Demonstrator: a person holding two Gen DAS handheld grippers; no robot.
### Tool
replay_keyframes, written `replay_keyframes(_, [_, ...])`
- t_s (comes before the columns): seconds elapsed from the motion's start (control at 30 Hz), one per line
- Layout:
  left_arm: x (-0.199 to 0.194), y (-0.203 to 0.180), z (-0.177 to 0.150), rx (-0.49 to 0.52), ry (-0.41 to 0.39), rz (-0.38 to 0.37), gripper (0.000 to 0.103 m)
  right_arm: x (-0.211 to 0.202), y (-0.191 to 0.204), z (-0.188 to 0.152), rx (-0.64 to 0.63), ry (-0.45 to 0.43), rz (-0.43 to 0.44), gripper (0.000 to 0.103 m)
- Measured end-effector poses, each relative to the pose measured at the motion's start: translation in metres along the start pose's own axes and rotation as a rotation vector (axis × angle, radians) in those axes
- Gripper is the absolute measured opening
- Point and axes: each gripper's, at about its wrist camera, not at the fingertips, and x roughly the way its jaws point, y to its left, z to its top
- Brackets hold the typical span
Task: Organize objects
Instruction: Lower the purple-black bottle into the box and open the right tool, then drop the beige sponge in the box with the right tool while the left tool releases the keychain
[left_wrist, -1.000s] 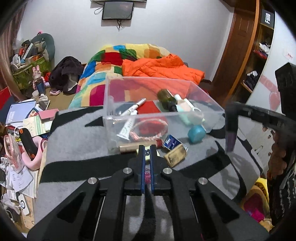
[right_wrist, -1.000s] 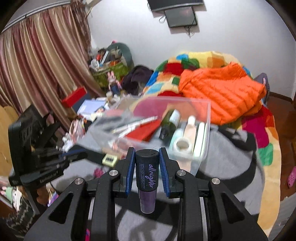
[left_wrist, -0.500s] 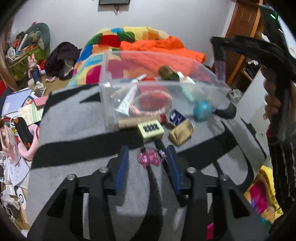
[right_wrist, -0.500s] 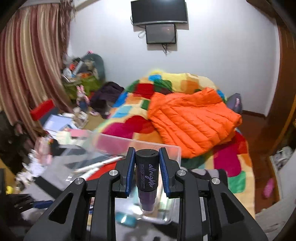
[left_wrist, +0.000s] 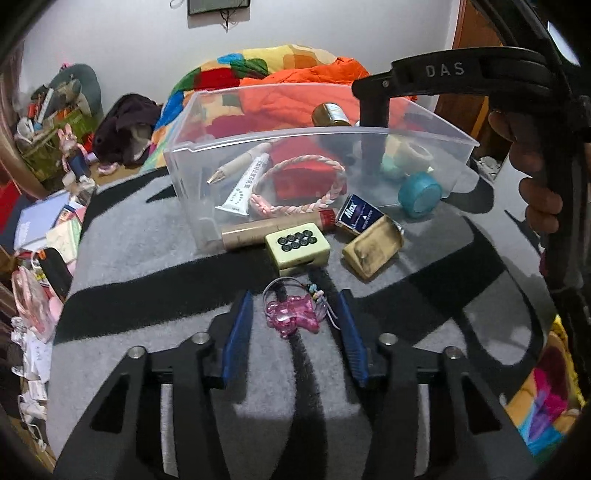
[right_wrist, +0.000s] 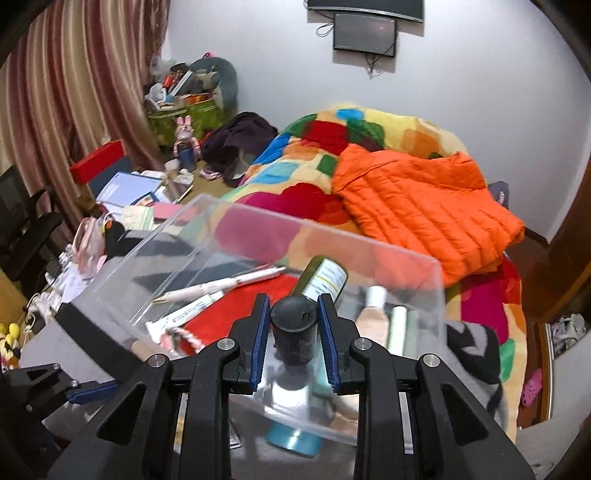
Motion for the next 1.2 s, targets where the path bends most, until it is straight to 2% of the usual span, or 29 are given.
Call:
replay_keyframes(0.1, [-0.002, 0.004, -0.002, -0.009, -0.014, 0.005, 0.030, 0.001, 0.003, -0.005, 0.005, 0.033, 0.048, 0.028])
replay_keyframes(0.37, [-0.008, 0.012, -0.005, -0.046, -0.031, -0.010, 0.030, -0.036, 0.003, -0.029, 0.009, -0.002, 0.115, 0.042])
replay_keyframes(0.5, [-0.017, 0.020, -0.002, -0.080, -0.052, -0.021, 0.030, -0.049, 0.008, -0.049, 0.005, 0.002, 0.135, 0.042])
replay_keyframes(0.83, [-0.050, 0.029, 0.013, -0.102, -0.144, -0.011, 0.029, -0.022, 0.045, -0.082, -0.015, 0.100, 0.191, 0.042])
replay_keyframes(0.97, [-0.062, 0.032, 0.022, -0.101, -0.187, -0.007, 0.029, -0.009, 0.061, -0.089, -0.057, 0.135, 0.175, 0.043])
replay_keyframes(1.2, [-0.070, 0.034, 0.038, -0.099, -0.231, -0.009, 0.030, -0.001, 0.067, -0.092, -0.095, 0.134, 0.096, 0.040])
